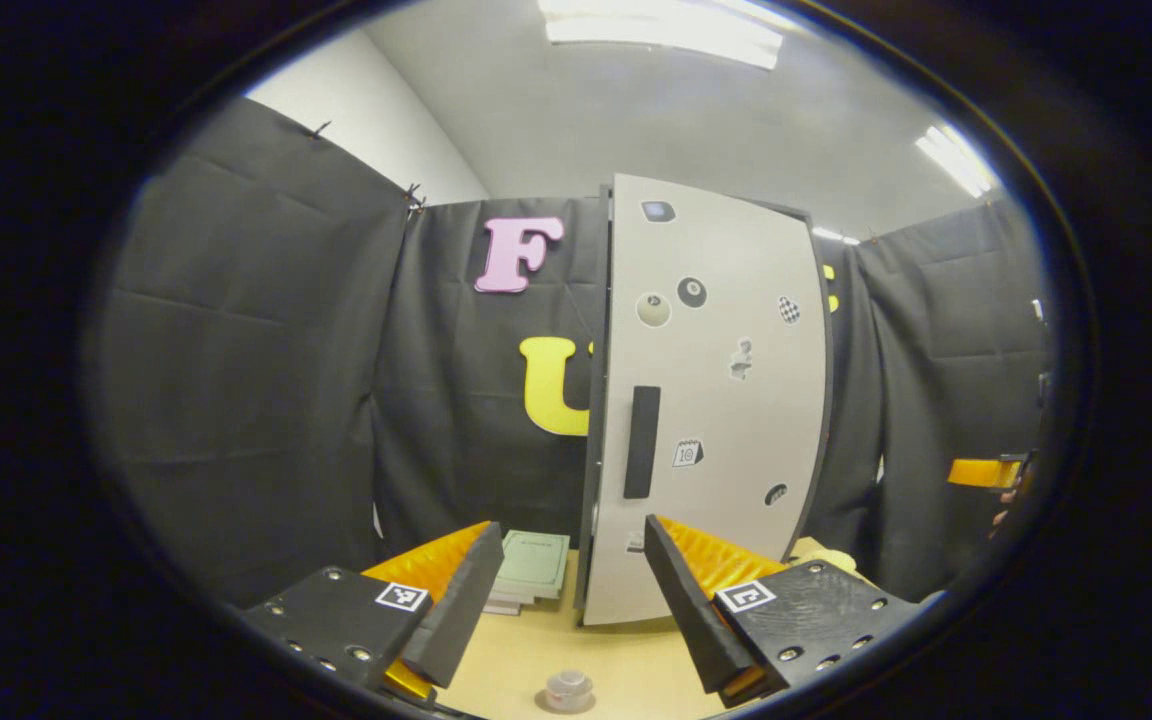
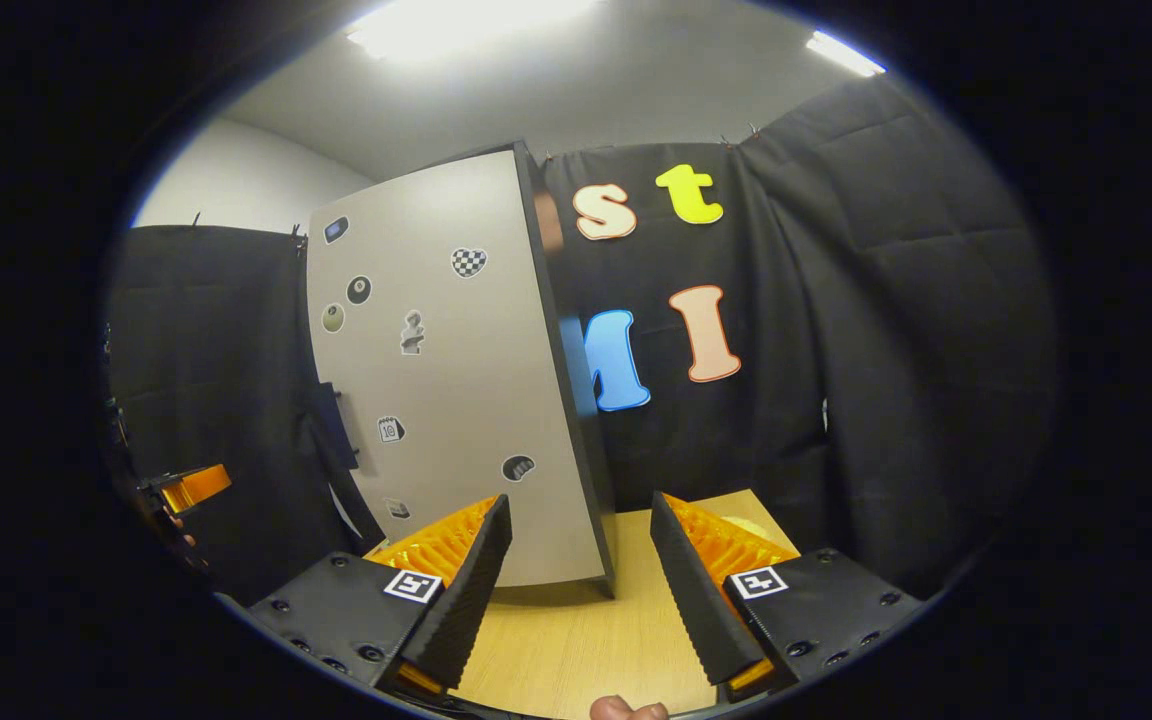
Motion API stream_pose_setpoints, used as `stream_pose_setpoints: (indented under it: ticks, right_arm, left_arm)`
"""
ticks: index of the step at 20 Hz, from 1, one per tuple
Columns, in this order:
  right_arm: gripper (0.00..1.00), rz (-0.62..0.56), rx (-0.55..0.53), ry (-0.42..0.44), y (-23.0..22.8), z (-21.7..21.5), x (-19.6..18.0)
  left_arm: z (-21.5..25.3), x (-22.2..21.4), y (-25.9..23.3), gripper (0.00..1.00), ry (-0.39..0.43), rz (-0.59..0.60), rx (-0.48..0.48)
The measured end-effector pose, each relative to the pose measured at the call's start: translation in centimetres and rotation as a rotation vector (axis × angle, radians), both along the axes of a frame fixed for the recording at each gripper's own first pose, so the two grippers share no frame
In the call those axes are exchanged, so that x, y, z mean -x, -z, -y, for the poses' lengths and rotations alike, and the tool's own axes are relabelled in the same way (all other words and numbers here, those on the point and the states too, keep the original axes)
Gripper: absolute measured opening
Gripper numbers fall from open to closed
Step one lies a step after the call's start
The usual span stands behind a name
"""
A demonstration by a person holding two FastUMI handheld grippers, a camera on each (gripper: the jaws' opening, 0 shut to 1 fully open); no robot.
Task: Open the cabinet door with the right hand, grasp the bottle in the cabinet with the left hand and place it on the coaster, then close the cabinet door with the right hand.
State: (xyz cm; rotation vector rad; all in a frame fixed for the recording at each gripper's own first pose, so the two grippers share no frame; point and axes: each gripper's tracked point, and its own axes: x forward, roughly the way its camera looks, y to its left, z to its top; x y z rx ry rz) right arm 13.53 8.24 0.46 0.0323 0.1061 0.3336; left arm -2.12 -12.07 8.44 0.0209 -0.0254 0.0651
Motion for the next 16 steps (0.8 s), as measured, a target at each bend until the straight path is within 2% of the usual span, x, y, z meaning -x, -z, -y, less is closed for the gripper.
stream_pose_setpoints:
  ticks: [1, 7, 11, 13, 16]
  right_arm:
    - [0.89, 0.005, 0.009, 0.007, 0.1, -0.4, -0.2]
    - [0.89, 0.024, 0.011, 0.098, 0.2, -1.1, -0.8]
    - [0.89, -0.019, 0.008, 0.126, 1.8, -1.9, -0.8]
    - [0.89, -0.017, 0.031, 0.144, 2.5, -1.6, -0.3]
    - [0.89, -0.011, 0.061, 0.170, 4.1, -0.1, 0.3]
  left_arm:
    - [-0.2, -0.6, 0.3, 0.87, 0.010, 0.000, -0.004]
    - [-0.5, -4.4, 0.8, 0.89, 0.102, 0.027, -0.031]
    - [0.4, -6.7, 3.1, 0.89, 0.185, 0.049, 0.061]
    - [0.7, -7.4, 4.7, 0.89, 0.197, 0.036, 0.088]
    - [2.1, -9.1, 6.9, 0.87, 0.199, 0.014, 0.050]
